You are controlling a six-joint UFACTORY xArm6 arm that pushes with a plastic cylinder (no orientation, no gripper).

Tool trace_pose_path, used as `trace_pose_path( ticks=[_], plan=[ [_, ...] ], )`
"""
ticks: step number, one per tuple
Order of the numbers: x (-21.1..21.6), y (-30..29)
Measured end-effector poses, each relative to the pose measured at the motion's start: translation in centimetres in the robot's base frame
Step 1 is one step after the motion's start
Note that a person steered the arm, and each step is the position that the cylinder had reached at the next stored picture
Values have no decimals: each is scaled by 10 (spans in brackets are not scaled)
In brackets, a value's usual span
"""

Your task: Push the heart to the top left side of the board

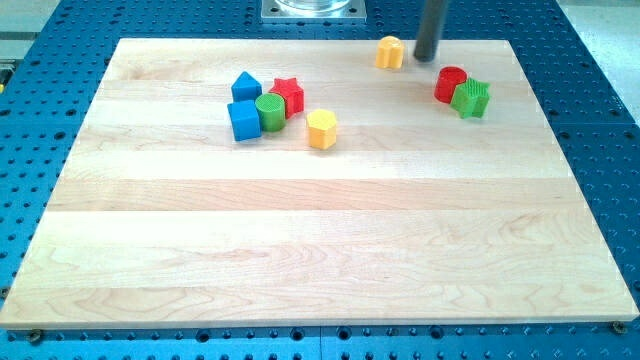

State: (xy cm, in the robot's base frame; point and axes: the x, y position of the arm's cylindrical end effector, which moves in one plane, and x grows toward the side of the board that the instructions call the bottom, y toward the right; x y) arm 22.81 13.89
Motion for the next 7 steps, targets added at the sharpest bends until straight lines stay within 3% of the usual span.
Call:
trace_pose_path(
  ticks=[3,7],
  plan=[
    [12,-139],
    [2,-253]
  ],
)
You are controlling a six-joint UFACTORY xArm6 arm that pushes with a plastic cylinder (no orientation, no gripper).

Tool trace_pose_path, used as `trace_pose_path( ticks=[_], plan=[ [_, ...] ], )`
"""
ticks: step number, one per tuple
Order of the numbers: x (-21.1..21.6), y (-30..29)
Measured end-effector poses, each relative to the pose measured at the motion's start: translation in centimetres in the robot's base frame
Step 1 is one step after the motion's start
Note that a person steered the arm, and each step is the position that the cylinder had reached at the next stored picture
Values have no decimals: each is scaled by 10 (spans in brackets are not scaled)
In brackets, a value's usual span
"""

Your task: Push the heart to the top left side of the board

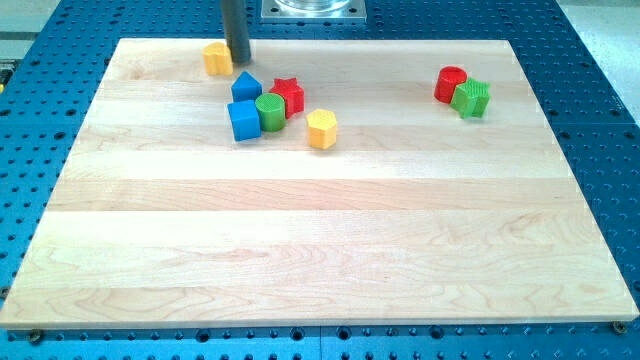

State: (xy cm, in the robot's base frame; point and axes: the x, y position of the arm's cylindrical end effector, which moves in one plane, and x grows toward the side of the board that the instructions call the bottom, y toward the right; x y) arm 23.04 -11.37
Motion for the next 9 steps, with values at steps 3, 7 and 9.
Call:
trace_pose_path(
  ticks=[3,7,9],
  plan=[
    [35,-34],
    [47,-114],
    [42,-109]
  ],
)
